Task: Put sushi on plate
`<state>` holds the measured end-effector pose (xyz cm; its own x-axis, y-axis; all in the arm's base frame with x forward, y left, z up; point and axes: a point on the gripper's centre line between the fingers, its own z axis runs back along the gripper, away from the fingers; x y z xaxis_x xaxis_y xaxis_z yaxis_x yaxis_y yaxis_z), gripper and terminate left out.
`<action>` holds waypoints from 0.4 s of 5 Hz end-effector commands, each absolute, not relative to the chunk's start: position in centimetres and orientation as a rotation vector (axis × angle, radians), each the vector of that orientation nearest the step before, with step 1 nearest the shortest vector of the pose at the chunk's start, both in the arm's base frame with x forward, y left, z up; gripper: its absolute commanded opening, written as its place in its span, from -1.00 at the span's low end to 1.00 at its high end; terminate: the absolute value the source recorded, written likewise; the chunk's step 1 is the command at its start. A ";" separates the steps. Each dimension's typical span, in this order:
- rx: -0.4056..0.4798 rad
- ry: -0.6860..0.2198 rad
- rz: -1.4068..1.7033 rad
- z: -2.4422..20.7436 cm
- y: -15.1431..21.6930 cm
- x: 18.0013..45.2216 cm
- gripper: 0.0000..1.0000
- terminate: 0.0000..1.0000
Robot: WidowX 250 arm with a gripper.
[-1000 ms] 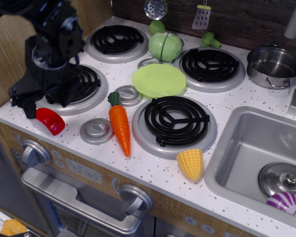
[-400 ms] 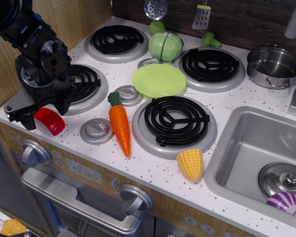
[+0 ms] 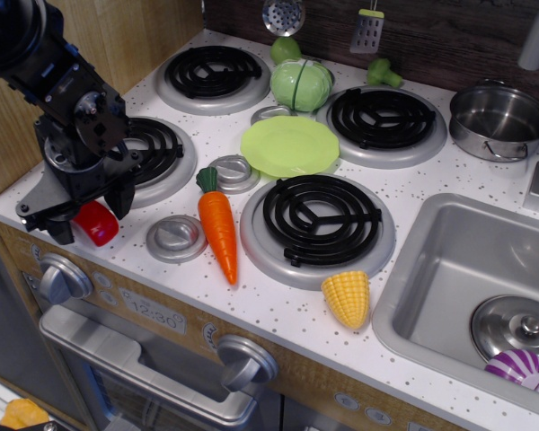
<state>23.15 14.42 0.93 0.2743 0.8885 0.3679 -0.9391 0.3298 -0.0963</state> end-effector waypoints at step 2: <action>0.136 -0.363 1.193 4.0 14.7 25.6 -1.00 -1.00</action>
